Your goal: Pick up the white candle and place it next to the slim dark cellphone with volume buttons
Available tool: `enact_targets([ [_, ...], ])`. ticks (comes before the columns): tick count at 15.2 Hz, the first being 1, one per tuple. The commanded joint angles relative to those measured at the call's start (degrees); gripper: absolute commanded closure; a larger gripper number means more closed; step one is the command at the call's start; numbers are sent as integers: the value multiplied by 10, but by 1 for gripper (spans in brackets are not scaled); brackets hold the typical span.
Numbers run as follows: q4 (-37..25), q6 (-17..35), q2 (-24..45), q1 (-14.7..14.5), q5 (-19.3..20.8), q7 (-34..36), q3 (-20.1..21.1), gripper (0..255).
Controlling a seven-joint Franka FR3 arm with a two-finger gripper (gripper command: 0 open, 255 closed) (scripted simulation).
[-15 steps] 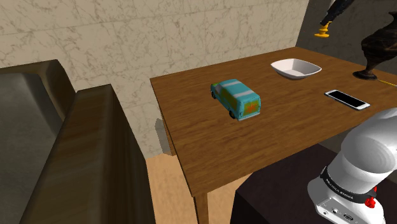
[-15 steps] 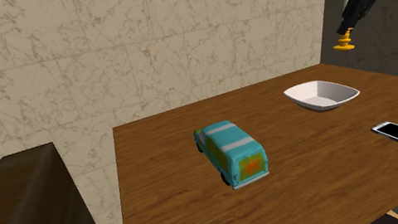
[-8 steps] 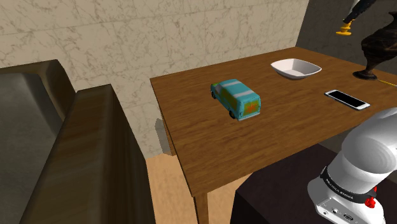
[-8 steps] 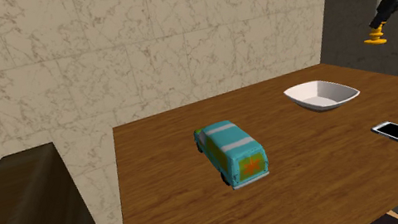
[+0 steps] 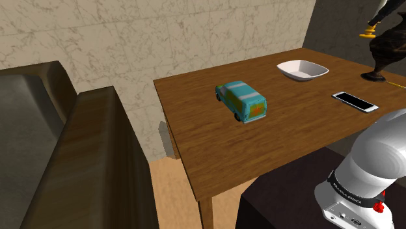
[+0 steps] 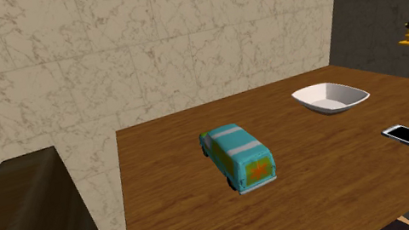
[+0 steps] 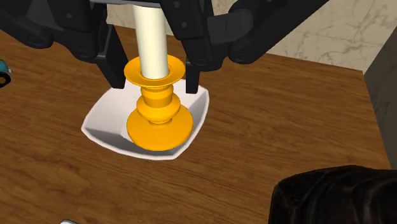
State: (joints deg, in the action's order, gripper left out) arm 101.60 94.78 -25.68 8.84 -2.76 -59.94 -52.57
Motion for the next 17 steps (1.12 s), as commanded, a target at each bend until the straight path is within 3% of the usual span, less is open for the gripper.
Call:
enact_targets([
  [1,17,13,-5,4,3,-3,0,255],
  [17,155,128,-29,24,20,-26,-7,255],
])
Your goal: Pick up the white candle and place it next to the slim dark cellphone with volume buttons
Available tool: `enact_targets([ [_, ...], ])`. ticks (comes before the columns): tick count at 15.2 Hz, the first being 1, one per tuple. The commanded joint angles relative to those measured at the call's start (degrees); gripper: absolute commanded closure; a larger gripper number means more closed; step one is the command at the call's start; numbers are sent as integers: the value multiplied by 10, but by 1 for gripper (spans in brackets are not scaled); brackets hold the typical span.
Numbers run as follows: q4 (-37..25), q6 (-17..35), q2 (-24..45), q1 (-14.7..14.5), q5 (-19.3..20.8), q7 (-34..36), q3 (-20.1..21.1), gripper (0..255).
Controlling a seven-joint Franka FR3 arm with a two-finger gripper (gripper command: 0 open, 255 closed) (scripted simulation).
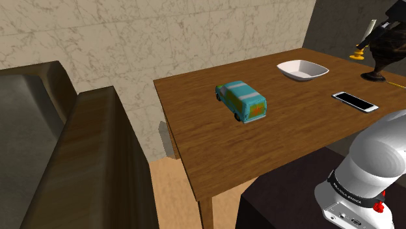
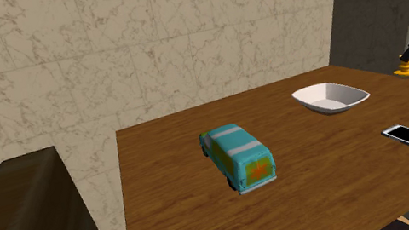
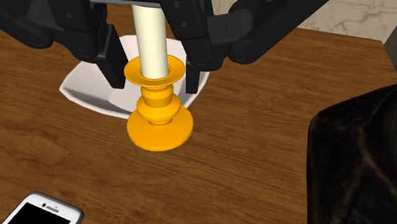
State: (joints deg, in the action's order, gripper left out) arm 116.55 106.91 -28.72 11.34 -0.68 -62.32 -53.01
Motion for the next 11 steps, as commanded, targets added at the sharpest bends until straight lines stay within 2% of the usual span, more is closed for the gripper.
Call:
enact_targets([
  [1,13,14,1,0,0,-5,-5,255],
  [11,81,84,4,-1,1,-28,-28,255],
])
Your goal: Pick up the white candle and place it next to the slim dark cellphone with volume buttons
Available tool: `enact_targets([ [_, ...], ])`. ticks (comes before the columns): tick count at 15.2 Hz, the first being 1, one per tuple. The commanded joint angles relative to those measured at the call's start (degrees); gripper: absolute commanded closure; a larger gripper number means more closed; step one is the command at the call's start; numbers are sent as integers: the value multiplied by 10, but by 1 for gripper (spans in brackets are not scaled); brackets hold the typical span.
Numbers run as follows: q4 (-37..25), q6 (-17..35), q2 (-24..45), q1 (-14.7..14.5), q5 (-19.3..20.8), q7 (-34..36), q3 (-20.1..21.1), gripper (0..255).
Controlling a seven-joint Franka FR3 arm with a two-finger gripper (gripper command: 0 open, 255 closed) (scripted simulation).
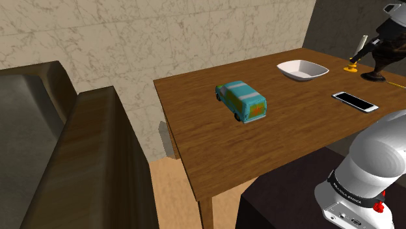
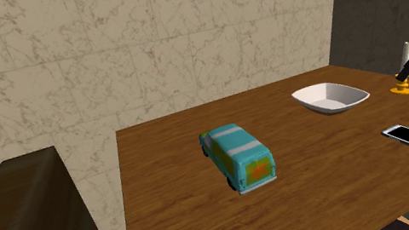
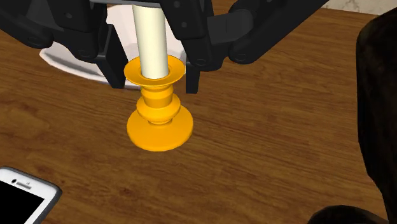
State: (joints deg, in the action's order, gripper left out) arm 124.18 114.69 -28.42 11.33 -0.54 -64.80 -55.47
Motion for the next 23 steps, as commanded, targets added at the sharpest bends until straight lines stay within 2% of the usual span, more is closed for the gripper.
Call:
enact_targets([
  [1,11,14,3,-2,-1,-6,-7,255],
  [10,62,77,18,-16,-9,-34,-40,255],
  [17,61,77,18,-16,-9,-34,-40,255],
  [18,61,77,18,-16,-9,-34,-40,0],
  [23,61,77,18,-16,-9,-34,-40,0],
])
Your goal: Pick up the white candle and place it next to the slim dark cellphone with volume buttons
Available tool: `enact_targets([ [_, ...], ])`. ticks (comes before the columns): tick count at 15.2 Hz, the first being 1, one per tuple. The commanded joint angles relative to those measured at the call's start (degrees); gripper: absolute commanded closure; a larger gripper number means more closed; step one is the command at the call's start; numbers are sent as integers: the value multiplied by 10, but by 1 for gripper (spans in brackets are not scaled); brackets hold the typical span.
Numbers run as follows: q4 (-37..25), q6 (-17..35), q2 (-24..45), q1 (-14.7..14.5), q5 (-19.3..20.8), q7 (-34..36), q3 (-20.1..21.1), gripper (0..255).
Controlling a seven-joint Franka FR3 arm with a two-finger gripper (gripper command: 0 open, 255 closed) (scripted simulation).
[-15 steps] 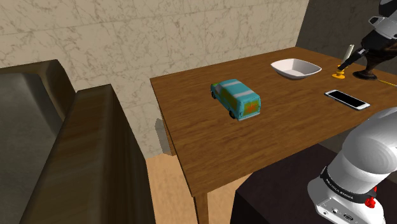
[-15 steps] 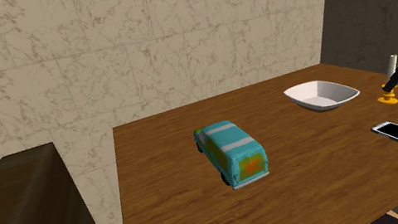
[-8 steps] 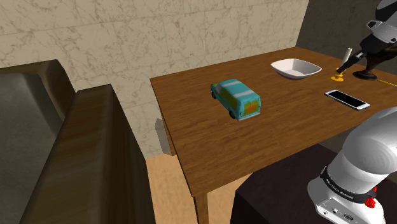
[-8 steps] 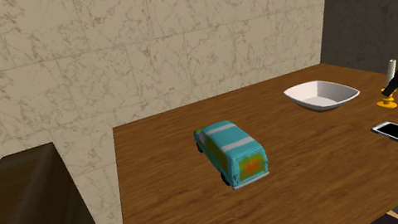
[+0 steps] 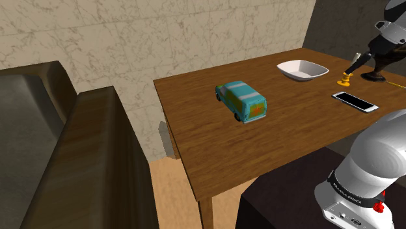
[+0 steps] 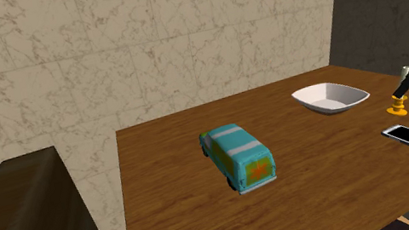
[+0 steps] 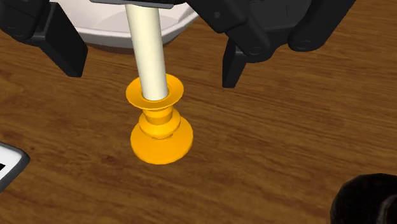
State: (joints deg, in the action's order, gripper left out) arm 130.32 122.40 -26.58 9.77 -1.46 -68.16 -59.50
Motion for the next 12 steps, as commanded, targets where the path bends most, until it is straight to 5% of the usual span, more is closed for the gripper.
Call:
enact_targets([
  [1,-12,-19,-8,9,6,5,8,0],
  [4,-48,-74,-27,28,18,14,27,0],
  [12,-48,-74,-27,28,18,14,27,0],
])
